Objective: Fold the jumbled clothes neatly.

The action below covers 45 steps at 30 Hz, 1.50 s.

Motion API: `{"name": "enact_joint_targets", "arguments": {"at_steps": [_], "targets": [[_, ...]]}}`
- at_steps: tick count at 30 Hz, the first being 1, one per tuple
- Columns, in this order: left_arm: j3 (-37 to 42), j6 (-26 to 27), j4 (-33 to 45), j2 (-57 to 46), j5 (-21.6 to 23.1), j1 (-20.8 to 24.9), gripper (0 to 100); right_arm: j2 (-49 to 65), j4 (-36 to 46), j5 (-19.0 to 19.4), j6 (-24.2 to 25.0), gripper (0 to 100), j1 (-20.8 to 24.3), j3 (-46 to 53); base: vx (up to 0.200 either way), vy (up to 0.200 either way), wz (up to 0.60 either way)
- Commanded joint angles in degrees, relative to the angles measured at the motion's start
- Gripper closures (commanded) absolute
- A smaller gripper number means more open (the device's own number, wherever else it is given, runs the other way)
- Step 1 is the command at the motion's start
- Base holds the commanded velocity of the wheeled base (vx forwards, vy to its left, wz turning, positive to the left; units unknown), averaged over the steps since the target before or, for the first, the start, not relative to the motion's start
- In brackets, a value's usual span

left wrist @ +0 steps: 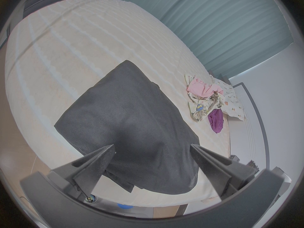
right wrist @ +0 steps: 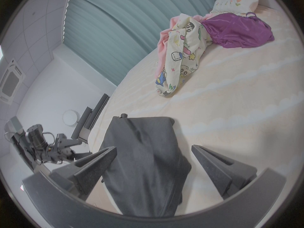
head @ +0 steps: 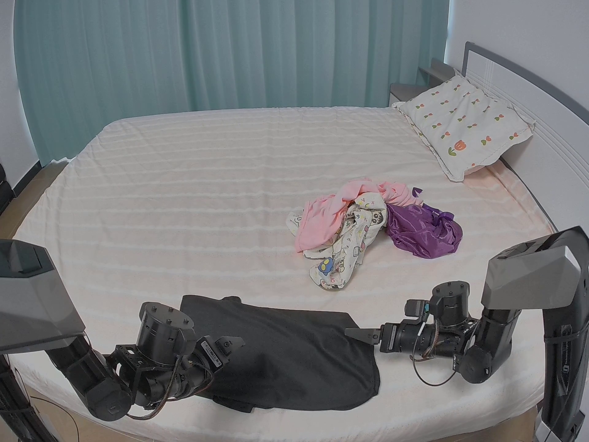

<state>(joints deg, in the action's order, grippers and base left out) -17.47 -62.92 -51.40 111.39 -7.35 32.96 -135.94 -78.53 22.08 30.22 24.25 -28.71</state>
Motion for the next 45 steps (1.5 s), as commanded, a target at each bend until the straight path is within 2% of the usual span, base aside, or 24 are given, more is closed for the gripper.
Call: {"name": "enact_joint_targets", "arguments": {"at_steps": [1,7,11,12,23,26,31,41,42,45], "targets": [[-0.1,0.0,0.0,0.1,0.0,-0.4,0,-6.0,3.3,-0.3,2.1,0,-1.2,-8.1,0.0,0.0,0.0],[-0.1,0.0,0.0,0.2,0.0,-0.4,0,-6.5,8.6,0.6,3.2,0,-1.8,-12.0,0.0,0.0,0.0],[-0.1,0.0,0.0,0.0,0.0,-0.4,0,-6.8,9.3,2.6,4.9,0,-1.9,-13.0,0.0,0.0,0.0],[0.0,0.0,0.0,0.0,0.0,-0.4,0,-6.8,9.2,3.1,6.1,100,-1.9,-13.3,0.0,0.0,0.0],[0.0,0.0,0.0,0.2,0.0,-0.7,0,-6.7,6.2,2.9,11.1,100,-2.1,-13.7,0.0,0.0,0.0],[0.0,0.0,0.0,0.3,0.0,-0.9,0,-6.7,4.6,2.8,11.9,100,-3.3,-13.6,0.0,0.0,0.0],[0.0,0.0,0.0,0.2,0.0,-0.9,0,-6.8,4.4,2.7,12.1,100,-4.8,-13.7,0.0,0.0,0.0],[0.0,0.1,0.0,0.3,0.0,-1.3,0,-6.8,4.5,2.5,12.1,100,-4.8,-13.8,0.0,0.0,0.0],[0.0,0.1,-0.1,0.3,0.0,-1.4,0,-6.8,4.5,2.4,12.1,0,-4.8,-13.7,0.0,0.0,0.0],[0.0,0.1,-0.1,0.1,0.0,-1.8,0,-6.2,4.4,0.3,12.1,0,-5.0,-13.7,0.0,0.0,0.0]]}}
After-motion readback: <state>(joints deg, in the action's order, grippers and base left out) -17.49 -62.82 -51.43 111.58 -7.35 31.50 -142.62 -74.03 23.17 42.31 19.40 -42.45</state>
